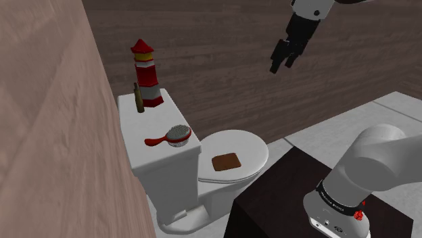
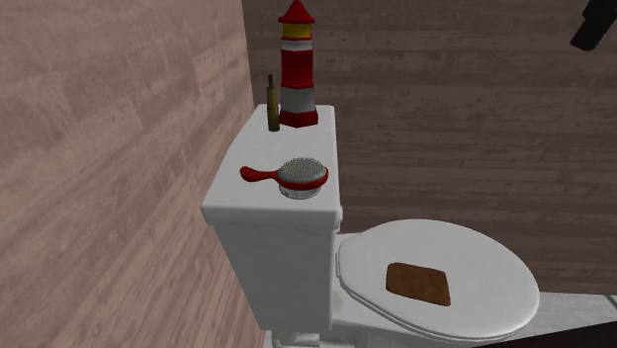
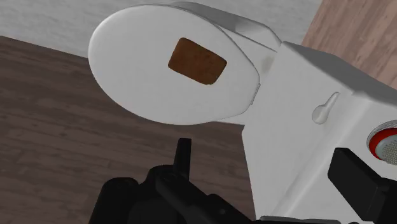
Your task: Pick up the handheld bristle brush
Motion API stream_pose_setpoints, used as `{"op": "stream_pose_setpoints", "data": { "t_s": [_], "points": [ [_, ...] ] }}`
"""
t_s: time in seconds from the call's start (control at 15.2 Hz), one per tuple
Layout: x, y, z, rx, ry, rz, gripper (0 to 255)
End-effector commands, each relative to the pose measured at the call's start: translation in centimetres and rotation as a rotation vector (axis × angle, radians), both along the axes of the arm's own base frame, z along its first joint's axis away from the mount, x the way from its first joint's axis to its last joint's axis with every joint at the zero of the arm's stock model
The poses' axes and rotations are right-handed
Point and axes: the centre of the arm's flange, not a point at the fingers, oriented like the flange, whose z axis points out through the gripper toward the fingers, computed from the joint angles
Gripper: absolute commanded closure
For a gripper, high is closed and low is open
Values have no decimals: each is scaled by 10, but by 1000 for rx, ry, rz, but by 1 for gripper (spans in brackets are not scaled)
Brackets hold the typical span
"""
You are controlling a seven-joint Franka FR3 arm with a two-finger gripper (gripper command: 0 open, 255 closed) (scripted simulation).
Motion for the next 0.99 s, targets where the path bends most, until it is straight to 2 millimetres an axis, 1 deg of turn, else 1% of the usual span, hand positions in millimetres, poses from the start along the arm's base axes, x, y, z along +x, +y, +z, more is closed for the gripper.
{"op": "stream_pose_setpoints", "data": {
  "t_s": [0.0, 0.46, 0.92],
  "points": [
    [0, 0, 0, 0, 0, 0, 0],
    [63, 39, -46, 19, -3, 227, 0],
    [116, 93, -91, 39, -7, 455, 0]
  ]
}}
